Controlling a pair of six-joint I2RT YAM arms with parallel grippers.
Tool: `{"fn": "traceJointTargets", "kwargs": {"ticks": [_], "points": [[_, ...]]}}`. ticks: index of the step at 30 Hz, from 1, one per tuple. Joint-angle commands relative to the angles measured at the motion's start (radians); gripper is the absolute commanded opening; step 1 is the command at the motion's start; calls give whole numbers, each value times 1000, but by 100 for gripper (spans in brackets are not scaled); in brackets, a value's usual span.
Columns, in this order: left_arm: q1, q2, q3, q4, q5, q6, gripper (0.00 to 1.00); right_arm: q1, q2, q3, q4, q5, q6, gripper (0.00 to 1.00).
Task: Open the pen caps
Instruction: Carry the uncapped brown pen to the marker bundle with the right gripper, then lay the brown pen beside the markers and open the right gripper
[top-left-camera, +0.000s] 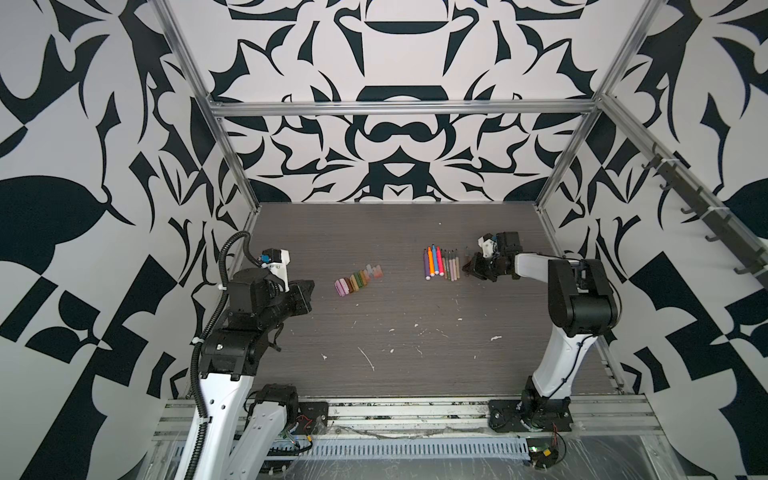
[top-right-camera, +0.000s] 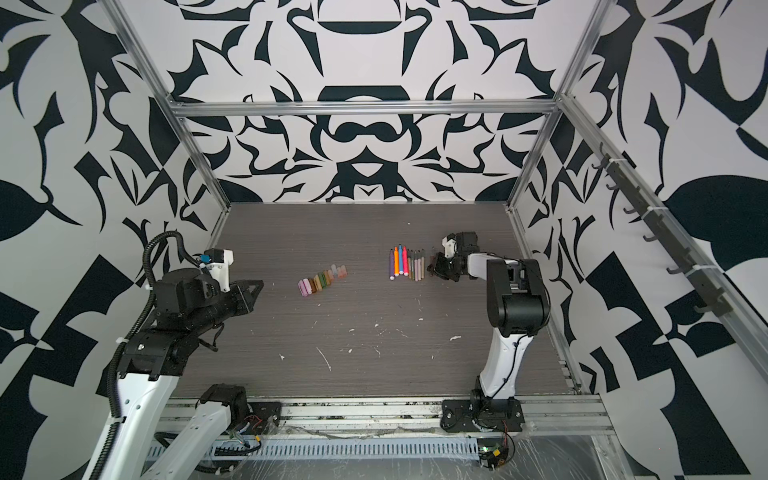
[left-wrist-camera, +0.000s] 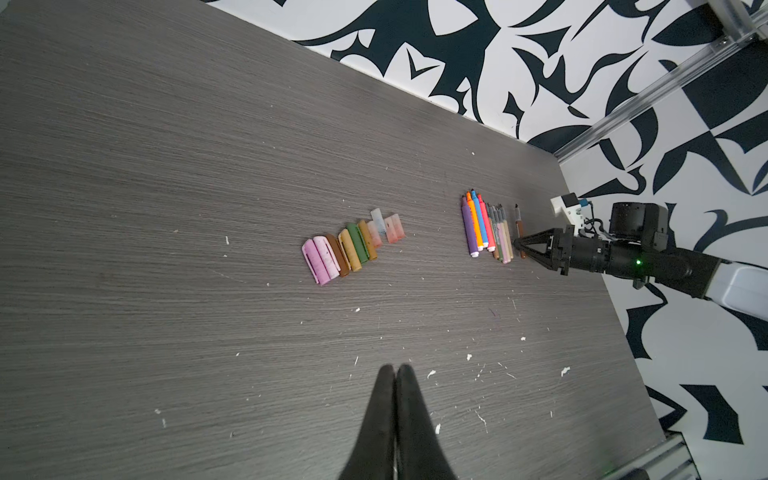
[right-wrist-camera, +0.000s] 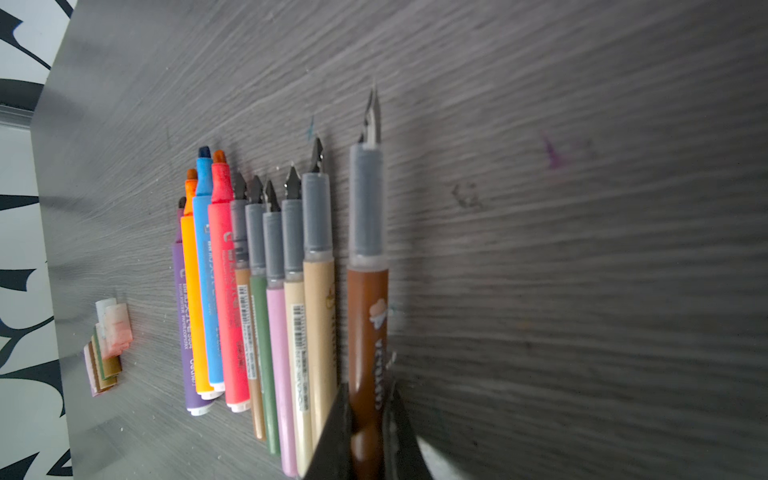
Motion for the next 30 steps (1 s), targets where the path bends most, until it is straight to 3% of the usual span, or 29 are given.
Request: {"fn": "traceJointTargets", "kwargs": {"ticks": [1,3,6,20,26,30], "points": [[3,1,-4,-24,-10,-1,13,1,8,13,-19,3,-14,21],[3,4,-3,-26,-14,-1,18,1,7,12,-21,5,-14,29],[3,4,-2,-27,-13,-2,20,1,5,11,-21,8,-17,33],[3,4,-4,-27,-10,-2,20,0,9,19,-33,6,-11,33],[3,6,-4,-25,-5,-2,20,1,61,45,7,-99,36,35],[3,6,-4,-26,-8,-2,20,1,75,47,27,-100,57,35]]}}
